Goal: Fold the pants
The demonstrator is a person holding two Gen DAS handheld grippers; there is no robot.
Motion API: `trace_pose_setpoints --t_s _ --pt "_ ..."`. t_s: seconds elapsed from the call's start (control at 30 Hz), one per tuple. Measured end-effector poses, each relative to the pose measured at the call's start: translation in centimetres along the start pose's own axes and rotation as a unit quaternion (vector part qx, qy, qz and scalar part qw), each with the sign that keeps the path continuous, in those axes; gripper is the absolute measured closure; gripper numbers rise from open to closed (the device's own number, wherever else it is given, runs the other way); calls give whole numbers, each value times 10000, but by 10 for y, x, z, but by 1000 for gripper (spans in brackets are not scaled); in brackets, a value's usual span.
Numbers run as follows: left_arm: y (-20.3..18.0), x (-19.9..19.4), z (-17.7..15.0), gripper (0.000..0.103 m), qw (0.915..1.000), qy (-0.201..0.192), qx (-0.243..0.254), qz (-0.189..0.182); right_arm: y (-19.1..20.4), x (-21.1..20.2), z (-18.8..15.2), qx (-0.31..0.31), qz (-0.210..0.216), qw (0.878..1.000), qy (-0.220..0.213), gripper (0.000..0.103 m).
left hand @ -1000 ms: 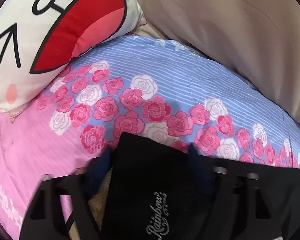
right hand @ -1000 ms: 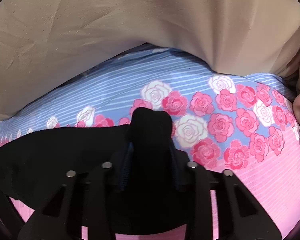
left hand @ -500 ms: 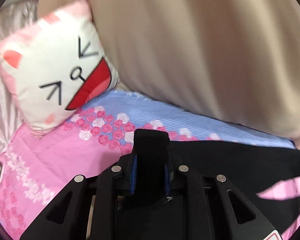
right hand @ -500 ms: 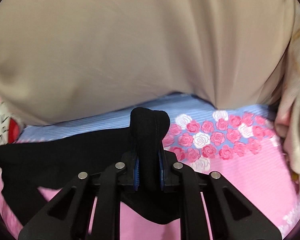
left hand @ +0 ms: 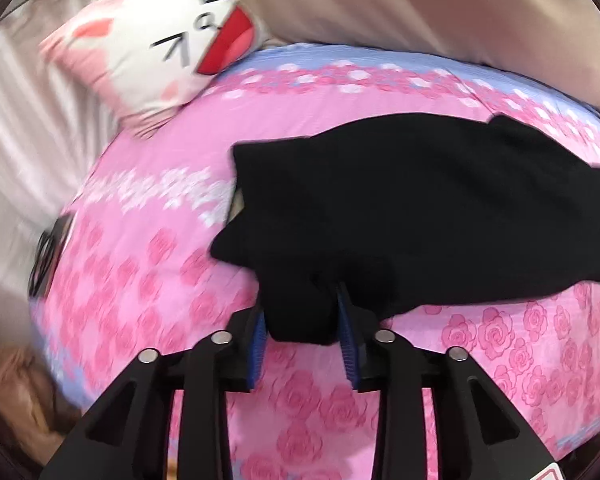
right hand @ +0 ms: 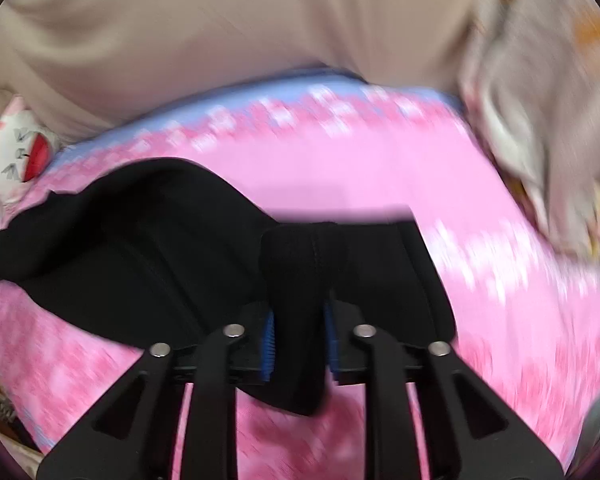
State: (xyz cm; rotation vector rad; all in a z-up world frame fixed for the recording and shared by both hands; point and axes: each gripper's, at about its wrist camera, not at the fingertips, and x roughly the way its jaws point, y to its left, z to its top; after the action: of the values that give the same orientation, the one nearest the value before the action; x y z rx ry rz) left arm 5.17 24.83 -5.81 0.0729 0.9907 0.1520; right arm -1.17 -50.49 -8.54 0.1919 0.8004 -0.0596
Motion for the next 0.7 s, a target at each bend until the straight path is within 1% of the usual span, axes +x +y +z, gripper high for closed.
trace_pose_setpoints --t_s 0.03,0.07,0.1,0.13,0.17,0.2,0.23,0.27,0.3,0.33,0.37,0.4,0.43,0.47,0.5,0.53,0.57,0.6,0.63,0.67,0.7 --pt "6 -13 3 65 9996 -132 -231 -1 -4 -8 -4 171 -44 9998 -115 61" --pt "12 -32 8 58 9982 -358 -472 108 -10 -21 -7 374 -110 9987 -333 46" --pt "13 -47 12 57 9961 -594 -580 311 -13 -34 -8 467 -121 9972 -579 40" --pt "12 -65 18 53 9924 -903 -614 573 -14 -42 -8 507 -97 9959 -749 32" --pt "9 -76 22 42 9900 -1077 -577 709 -17 -55 -7 588 -33 9935 -972 25" --pt "-1 -90 28 31 9871 -1298 -468 809 -20 -62 -7 680 55 9917 -1087 21" --pt "-11 -96 32 27 9856 -1442 -369 801 -23 -69 -4 838 217 9890 -1197 18" --pt "-21 -98 35 24 9849 -1515 -303 779 -23 -70 1 955 325 9873 -1228 18" --pt "-41 -95 38 24 9851 -1574 -159 675 -28 -69 6 1189 496 9838 -1248 18" --pt "-55 -87 41 24 9868 -1543 -46 494 -33 -66 10 1353 624 9811 -1235 18" --pt "-75 -74 45 24 9896 -1415 86 228 -37 -58 15 1567 825 9775 -1143 18" --pt "-90 -65 46 24 9915 -1289 189 34 -37 -47 21 1648 919 9770 -991 18" --pt "-111 -51 46 24 9929 -1121 344 -205 -34 -33 26 1591 861 9804 -778 18" --pt "-126 -41 46 24 9933 -1014 448 -325 -30 -17 31 1432 718 9859 -473 18" --pt "-151 -29 45 24 9930 -873 639 -478 -25 4 34 1250 549 9905 -139 18" --pt "-169 -21 42 24 9922 -808 774 -551 -22 16 34 1153 471 9922 55 18" --pt "-186 -15 38 24 9914 -743 890 -606 -18 33 35 1034 460 9932 280 35" --pt "-198 -11 37 23 9903 -717 989 -656 -15 45 38 946 496 9933 434 55" --pt "-209 -8 35 23 9895 -705 1071 -661 -11 53 42 897 560 9928 569 88" --pt "-218 -3 33 23 9893 -713 1111 -618 0 49 53 672 499 9954 465 91" --pt "-228 1 31 23 9892 -723 1175 -504 15 32 64 212 314 9992 118 91"
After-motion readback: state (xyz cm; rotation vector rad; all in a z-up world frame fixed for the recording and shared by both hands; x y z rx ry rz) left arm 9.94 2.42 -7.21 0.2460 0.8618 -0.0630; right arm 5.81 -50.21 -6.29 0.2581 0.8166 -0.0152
